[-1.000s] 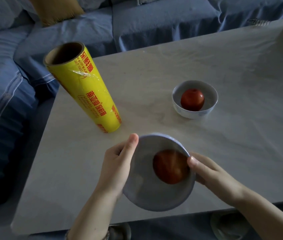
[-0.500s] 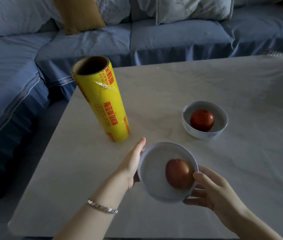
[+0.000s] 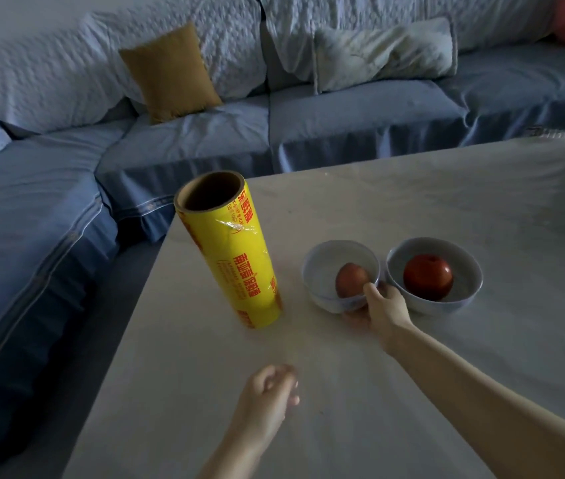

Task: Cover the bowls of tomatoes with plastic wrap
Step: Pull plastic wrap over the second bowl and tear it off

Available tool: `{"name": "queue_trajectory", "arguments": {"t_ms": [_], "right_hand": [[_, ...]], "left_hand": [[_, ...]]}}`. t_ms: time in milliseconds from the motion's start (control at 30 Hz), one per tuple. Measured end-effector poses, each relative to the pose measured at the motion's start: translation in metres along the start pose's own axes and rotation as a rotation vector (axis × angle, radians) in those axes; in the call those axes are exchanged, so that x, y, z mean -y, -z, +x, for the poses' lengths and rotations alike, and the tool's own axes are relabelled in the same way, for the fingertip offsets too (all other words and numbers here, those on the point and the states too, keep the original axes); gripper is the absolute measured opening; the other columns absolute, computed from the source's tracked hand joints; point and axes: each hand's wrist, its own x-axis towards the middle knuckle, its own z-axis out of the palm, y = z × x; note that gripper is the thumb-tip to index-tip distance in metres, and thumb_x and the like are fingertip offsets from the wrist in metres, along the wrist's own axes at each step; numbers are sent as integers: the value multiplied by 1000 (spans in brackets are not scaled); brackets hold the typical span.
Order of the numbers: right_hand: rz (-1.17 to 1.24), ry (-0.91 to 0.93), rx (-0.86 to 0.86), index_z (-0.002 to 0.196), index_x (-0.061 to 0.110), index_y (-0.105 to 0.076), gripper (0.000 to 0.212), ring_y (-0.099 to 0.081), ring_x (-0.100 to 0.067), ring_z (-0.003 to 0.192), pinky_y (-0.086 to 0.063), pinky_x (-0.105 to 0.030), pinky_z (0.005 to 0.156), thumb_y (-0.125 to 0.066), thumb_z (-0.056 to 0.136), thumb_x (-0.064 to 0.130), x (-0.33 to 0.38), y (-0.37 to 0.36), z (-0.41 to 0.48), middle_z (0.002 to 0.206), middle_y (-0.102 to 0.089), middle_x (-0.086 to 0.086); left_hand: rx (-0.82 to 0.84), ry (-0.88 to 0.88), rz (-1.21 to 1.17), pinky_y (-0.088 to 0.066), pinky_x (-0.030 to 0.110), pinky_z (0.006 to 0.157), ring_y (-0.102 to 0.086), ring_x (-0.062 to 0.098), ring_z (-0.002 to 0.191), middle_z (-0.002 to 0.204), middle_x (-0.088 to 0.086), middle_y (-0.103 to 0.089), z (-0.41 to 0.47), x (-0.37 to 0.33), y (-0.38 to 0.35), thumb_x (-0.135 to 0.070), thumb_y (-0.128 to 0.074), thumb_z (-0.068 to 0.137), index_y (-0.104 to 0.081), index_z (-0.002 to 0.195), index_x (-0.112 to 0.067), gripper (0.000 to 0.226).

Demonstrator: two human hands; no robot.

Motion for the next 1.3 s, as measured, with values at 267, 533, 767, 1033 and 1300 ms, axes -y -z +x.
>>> {"name": "queue_trajectory", "arguments": {"t_ms": [267,533,767,1033,1300], "right_hand": [[81,-189,-33,105,-5,-54,27,-62,-30,86,-51,-40,88,-55,91,18,-1,36,-21,94,-62,-21],[97,-87,-198,104,9,-42,11,-57,-26,67,-54,-36,75,-41,94,10,29,102,-10,93,-56,-21],[-59,-10,-219,81,2,-52,11,-58,-27,61,-53,-23,42,-42,85,1,30,107,-3,74,-55,-14],[-175,-101,-123,107,0,-49,21,-66,-38,77,-60,-37,61,-47,87,1,4,143,-63,94,-62,-28],[-336,-159,137,118,9,-50,30,-69,-34,71,-59,-39,65,-54,88,6,-18,118,-107,87,-68,-24]], "left_hand": [[9,-52,52,-41,23,57,-62,16,64,71,2,-64,5,1,-7,-34,-60,75,-58,70,-18,16],[73,-79,53,-37,10,36,-54,5,35,69,12,-60,9,9,-18,-6,-52,93,-54,71,-8,22],[69,-192,83,-39,8,40,-59,12,48,70,12,-62,5,13,-7,-4,-51,93,-58,73,-7,21],[-34,-212,120,-44,16,56,-58,20,67,74,8,-63,13,16,-4,-5,-54,91,-61,75,-14,20],[-332,-248,40,-37,28,86,-51,23,112,127,8,-47,35,-14,7,-17,-71,81,-33,139,-9,69]]}}
